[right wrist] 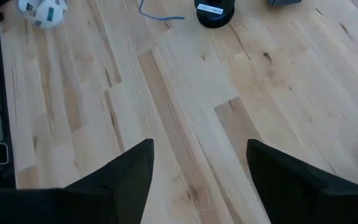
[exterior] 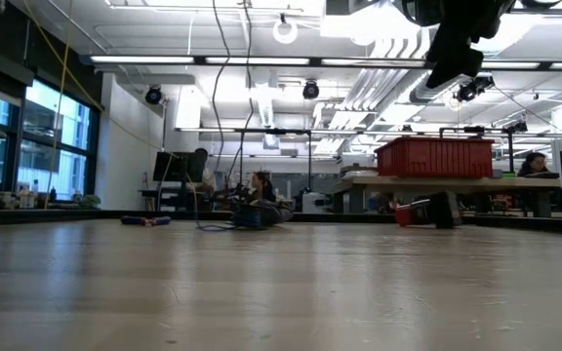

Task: Coil cords
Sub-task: Uncoil the blue wire from the black spool

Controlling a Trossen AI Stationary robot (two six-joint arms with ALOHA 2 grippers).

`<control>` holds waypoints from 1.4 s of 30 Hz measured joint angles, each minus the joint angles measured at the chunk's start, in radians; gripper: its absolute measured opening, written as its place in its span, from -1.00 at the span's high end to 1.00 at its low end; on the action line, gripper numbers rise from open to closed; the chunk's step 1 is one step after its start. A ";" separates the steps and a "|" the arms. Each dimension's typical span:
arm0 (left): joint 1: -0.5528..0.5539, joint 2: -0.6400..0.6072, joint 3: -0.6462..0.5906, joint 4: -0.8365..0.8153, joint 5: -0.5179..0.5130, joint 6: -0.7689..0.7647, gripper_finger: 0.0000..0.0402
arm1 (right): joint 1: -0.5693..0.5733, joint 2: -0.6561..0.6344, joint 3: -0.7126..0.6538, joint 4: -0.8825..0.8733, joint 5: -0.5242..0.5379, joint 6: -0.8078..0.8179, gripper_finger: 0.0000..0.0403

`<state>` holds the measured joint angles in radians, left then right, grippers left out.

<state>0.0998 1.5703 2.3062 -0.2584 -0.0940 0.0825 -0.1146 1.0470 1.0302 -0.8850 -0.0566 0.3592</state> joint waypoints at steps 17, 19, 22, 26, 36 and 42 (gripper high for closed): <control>0.005 -0.039 -0.001 -0.077 -0.005 0.042 1.00 | -0.001 0.000 0.000 0.107 0.101 0.026 -0.24; 0.005 -0.046 -0.001 -0.091 -0.006 0.038 1.00 | 0.000 0.002 0.000 0.164 0.130 0.026 -0.24; 0.005 -0.051 -0.001 -0.104 -0.006 0.028 1.00 | -0.003 0.023 0.000 0.263 0.183 0.029 -0.24; 0.005 -0.051 -0.001 -0.132 -0.006 0.027 1.00 | -0.005 0.098 0.000 0.421 0.203 0.034 -0.24; 0.005 -0.066 -0.002 -0.164 -0.074 0.039 1.00 | 0.006 0.420 0.000 0.765 0.190 0.018 -0.24; 0.005 -0.082 -0.001 -0.162 -0.125 0.043 1.00 | 0.024 0.600 0.000 0.917 0.136 -0.023 -0.24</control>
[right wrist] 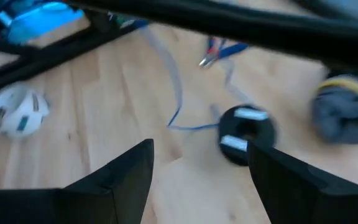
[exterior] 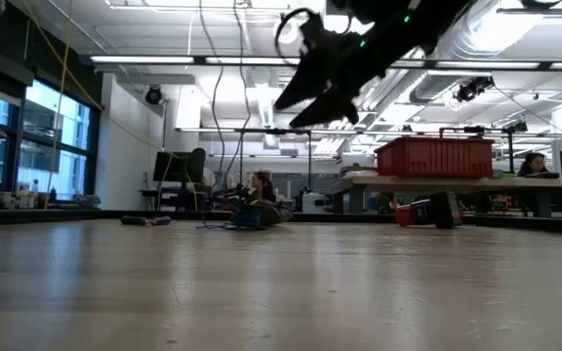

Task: Coil cords
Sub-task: Uncoil the blue wire from the black spool

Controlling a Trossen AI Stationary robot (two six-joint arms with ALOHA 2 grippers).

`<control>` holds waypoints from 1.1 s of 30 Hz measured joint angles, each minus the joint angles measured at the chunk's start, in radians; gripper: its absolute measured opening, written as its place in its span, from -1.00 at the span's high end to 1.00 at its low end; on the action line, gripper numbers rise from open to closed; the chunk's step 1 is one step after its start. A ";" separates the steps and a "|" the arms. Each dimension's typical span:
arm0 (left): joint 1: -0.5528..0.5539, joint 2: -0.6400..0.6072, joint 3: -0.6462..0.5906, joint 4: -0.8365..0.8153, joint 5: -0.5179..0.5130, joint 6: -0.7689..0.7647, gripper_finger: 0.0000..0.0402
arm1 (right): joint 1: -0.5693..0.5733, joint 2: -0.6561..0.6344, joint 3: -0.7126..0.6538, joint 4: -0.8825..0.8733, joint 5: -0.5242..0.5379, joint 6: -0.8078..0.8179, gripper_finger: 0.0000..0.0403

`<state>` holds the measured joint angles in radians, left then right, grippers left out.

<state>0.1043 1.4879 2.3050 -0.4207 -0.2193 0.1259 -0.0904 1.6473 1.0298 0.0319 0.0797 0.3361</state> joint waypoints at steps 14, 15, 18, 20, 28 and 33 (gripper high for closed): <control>0.000 -0.011 0.000 0.021 -0.054 -0.027 1.00 | 0.106 0.318 0.124 0.272 0.161 -0.177 -0.24; 0.000 -0.011 0.000 0.026 -0.054 -0.035 1.00 | 0.109 0.337 0.148 0.272 0.171 -0.183 -0.24; 0.000 -0.011 0.000 0.033 -0.055 -0.047 1.00 | 0.111 0.391 0.229 0.276 0.181 -0.230 -0.24; 0.000 -0.011 0.000 0.043 -0.056 -0.049 1.00 | 0.112 0.435 0.294 0.279 0.183 -0.299 -0.24; 0.000 -0.005 0.000 0.106 -0.056 -0.099 1.00 | 0.104 0.575 0.540 0.177 0.259 -0.309 -0.24; 0.000 -0.005 0.000 0.106 -0.055 -0.097 1.00 | 0.104 0.580 0.600 0.099 0.310 -0.310 -0.24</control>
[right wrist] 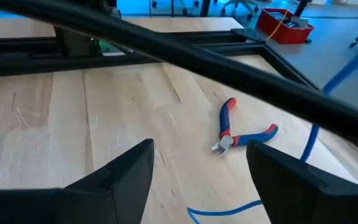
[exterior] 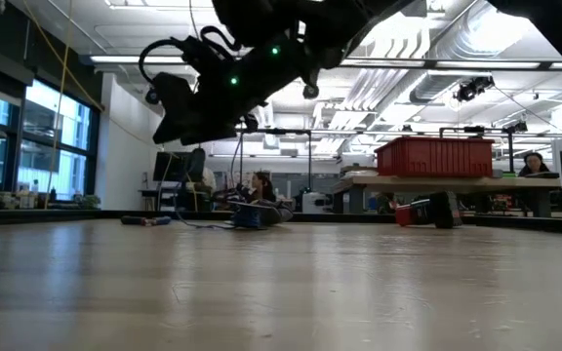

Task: Coil cords
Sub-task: Uncoil the blue wire from the black spool

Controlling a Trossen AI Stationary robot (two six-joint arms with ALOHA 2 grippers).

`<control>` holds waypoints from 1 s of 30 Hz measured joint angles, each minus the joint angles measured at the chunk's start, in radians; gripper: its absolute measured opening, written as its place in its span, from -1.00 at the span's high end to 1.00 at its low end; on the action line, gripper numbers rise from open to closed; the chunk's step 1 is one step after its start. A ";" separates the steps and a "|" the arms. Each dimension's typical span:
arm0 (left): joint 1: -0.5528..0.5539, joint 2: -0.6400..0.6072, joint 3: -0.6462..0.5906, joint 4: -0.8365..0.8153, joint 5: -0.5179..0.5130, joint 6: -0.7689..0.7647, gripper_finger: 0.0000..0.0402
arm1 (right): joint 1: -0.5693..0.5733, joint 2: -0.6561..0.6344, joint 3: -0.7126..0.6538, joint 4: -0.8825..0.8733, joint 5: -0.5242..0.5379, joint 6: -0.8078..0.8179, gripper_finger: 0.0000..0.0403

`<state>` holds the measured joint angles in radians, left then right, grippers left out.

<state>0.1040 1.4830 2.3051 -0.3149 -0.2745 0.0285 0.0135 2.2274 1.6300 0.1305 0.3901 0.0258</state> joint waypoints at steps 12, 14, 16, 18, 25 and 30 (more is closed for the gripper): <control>0.000 0.000 0.000 0.018 0.002 0.054 1.00 | 0.000 -0.010 0.003 -0.166 -0.074 0.096 0.09; 0.000 0.000 0.000 0.018 0.002 0.054 1.00 | 0.000 -0.010 0.003 -0.164 -0.076 0.082 0.14; 0.000 0.000 0.000 0.018 0.002 0.054 1.00 | 0.000 -0.010 0.003 -0.163 -0.076 0.084 0.20; 0.000 0.000 0.000 0.018 0.002 0.054 1.00 | 0.000 -0.010 0.003 -0.169 -0.076 0.089 0.31; 0.000 0.000 0.000 0.022 -0.009 0.105 1.00 | 0.000 -0.038 0.001 -0.225 -0.112 0.067 0.95; 0.000 0.000 0.000 0.022 -0.083 0.159 0.99 | -0.012 -0.079 0.001 -0.267 -0.136 0.060 0.99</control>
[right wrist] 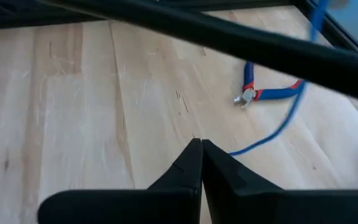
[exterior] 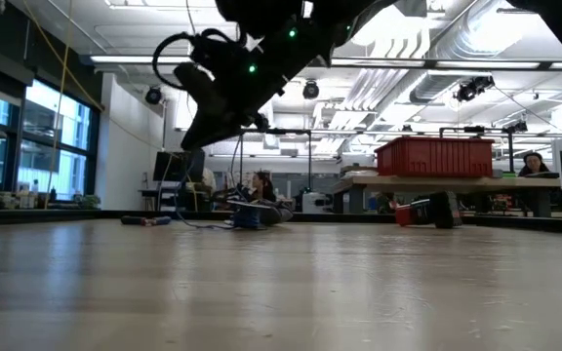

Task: Coil cords
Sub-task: Uncoil the blue wire from the black spool

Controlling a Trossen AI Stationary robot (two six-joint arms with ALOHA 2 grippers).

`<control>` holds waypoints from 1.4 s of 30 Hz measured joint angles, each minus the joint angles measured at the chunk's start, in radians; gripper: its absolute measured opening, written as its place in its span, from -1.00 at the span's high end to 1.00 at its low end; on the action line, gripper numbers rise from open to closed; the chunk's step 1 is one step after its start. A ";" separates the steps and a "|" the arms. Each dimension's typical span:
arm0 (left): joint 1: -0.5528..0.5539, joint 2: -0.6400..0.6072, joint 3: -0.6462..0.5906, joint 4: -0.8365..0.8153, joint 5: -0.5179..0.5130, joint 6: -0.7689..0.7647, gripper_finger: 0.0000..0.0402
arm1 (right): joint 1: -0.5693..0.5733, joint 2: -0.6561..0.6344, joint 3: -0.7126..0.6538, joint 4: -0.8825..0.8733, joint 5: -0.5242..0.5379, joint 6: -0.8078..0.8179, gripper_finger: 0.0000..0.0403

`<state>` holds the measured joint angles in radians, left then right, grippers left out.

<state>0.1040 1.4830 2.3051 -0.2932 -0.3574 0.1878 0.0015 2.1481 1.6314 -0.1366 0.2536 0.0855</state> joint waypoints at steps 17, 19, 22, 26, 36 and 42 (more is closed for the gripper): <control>0.000 0.000 0.000 -0.025 -0.052 0.032 0.60 | -0.023 -0.078 0.000 -0.086 -0.139 -0.025 0.95; 0.000 -0.003 0.000 -0.024 -0.045 0.032 0.62 | -0.022 -0.078 0.000 -0.108 -0.129 -0.010 0.89; 0.000 -0.005 0.000 -0.022 -0.026 0.030 0.69 | -0.026 -0.078 0.000 -0.114 -0.110 0.005 0.73; 0.000 -0.006 0.000 -0.021 -0.016 0.026 0.84 | -0.040 -0.072 0.000 -0.106 -0.098 0.025 0.47; -0.001 -0.006 0.000 -0.017 0.012 0.025 0.99 | -0.044 -0.061 0.000 -0.056 -0.040 0.019 0.17; -0.001 -0.006 0.000 -0.013 0.015 0.024 1.00 | -0.058 -0.035 0.000 -0.005 -0.048 0.019 0.17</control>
<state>0.1032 1.4773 2.3051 -0.3058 -0.3421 0.2121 -0.0568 2.1134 1.6318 -0.1413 0.2054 0.1047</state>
